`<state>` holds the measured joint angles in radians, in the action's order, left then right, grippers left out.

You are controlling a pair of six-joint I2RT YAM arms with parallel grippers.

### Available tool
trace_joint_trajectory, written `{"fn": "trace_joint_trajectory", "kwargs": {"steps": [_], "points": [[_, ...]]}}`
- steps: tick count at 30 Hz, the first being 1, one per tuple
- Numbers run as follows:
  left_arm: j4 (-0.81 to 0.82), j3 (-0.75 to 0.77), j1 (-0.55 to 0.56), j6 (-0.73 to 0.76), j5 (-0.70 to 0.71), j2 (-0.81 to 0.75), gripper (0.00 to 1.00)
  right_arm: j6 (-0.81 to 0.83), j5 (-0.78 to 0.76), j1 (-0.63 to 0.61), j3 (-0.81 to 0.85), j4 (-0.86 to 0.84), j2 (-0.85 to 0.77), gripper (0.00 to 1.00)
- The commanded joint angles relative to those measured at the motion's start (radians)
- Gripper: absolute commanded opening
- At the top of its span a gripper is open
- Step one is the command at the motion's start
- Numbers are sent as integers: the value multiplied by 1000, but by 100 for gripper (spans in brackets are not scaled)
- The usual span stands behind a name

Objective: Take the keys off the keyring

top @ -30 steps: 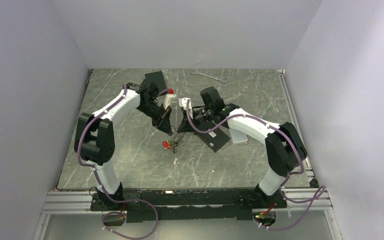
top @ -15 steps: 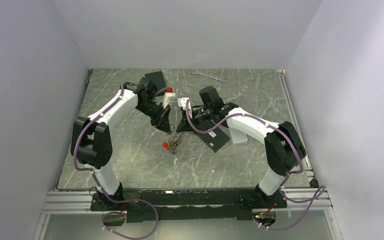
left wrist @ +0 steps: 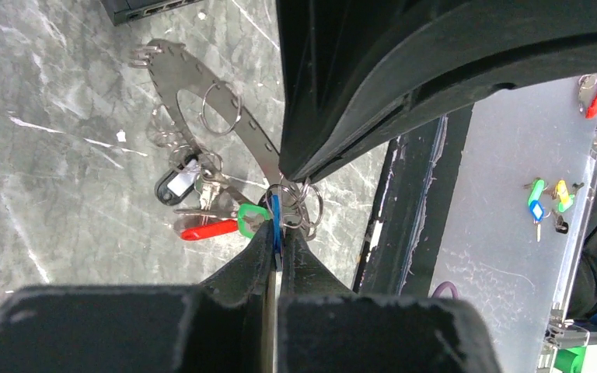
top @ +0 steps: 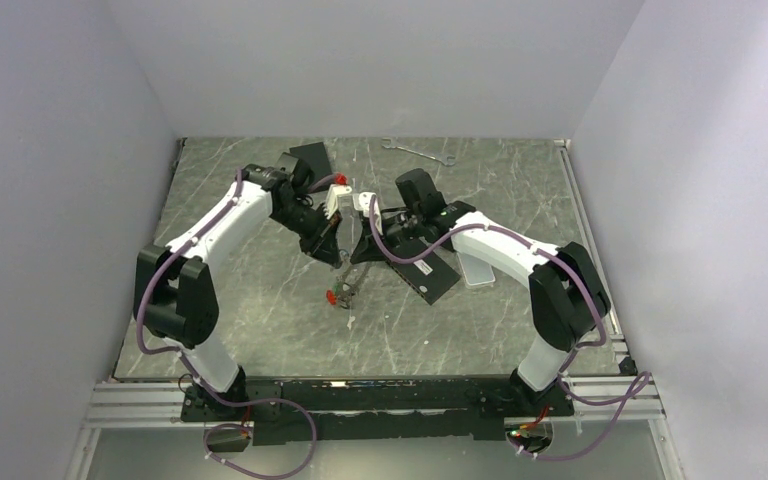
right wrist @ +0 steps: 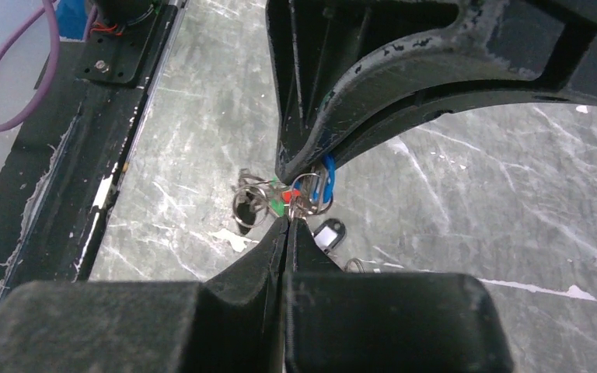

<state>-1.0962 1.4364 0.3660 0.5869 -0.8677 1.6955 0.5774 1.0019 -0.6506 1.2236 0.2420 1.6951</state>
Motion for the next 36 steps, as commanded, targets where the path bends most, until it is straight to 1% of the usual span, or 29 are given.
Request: {"fn": "trace_joint_trajectory", "kwargs": {"steps": [1,4,6,10,11,17,19,21,24,27,33,36], "points": [[53,16,7,-12,-102,-89,0,35,2,-28,30,80,24,0],[49,15,7,-18,-117,-89,0,35,-11,-35,31,77,20,0],[56,9,7,-28,-122,-93,0,23,-23,-34,22,59,10,5],[69,-6,2,-42,-115,-99,0,12,-35,-13,14,48,-26,12],[68,-7,-1,-46,-112,-98,0,6,-34,-5,12,43,-35,14],[72,2,-9,-69,-105,-86,0,-53,-35,48,1,11,-80,40],[75,4,-9,-76,-107,-85,0,-71,-30,67,1,2,-92,46],[75,7,-10,-84,-111,-83,0,-103,-22,87,1,-14,-104,50],[79,13,-10,-105,-105,-77,0,-170,-19,120,-4,-53,-123,53],[98,13,-10,-143,-80,-71,0,-250,-65,127,-22,-94,-142,53],[161,12,-10,-290,9,-65,0,-434,-124,124,-73,-131,-160,48],[188,15,-10,-383,69,-60,0,-528,-126,114,-121,-203,-179,47]]}}
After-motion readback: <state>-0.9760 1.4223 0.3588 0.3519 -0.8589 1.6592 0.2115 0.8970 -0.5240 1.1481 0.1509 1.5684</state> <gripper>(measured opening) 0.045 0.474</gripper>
